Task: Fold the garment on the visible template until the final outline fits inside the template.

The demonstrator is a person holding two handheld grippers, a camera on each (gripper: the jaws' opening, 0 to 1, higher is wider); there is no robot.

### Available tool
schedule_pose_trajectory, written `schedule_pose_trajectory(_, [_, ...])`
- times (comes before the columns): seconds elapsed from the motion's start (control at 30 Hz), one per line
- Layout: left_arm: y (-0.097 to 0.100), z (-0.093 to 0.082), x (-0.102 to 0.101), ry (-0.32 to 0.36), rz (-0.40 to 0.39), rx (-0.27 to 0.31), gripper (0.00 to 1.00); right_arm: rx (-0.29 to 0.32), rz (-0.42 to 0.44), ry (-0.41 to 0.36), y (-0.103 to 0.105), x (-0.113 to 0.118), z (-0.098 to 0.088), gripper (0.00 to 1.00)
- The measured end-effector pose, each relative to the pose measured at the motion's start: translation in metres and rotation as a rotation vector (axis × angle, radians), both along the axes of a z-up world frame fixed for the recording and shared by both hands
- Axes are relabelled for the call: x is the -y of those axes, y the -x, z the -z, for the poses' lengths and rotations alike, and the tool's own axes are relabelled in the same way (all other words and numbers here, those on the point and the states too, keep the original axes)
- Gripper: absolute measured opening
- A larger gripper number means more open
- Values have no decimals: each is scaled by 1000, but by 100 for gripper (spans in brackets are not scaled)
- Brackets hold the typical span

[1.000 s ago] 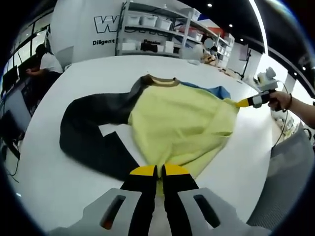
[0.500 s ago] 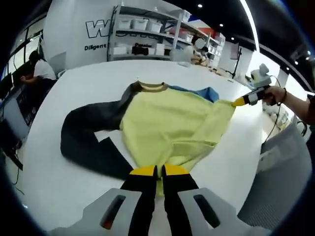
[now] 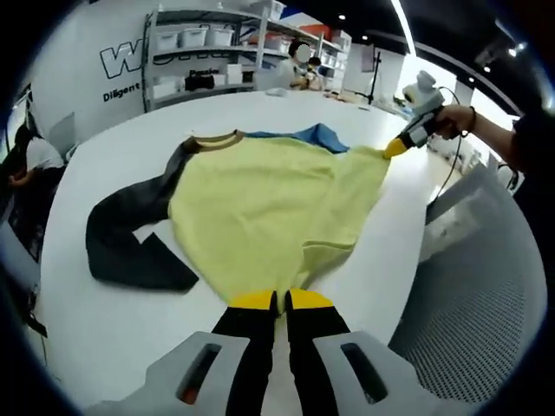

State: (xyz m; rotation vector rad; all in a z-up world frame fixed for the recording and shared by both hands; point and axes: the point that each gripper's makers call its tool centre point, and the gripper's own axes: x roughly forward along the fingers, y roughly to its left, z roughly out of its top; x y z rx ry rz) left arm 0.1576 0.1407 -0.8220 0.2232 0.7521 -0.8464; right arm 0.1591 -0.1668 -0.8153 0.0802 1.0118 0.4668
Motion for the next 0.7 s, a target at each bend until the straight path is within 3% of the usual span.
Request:
schedule_pose_trajectory(0.37, [15, 7, -1, -54, 98, -1, 2, -126, 66, -9, 37, 8, 12, 0])
schedule_pose_trajectory(0.6, [23, 15, -5, -45, 83, -28, 2, -183, 79, -12, 57, 10, 23, 0])
schedule_pose_trajectory(0.7, [29, 21, -6, -43, 69, -47, 2, -198, 81, 22, 65, 14, 31, 0])
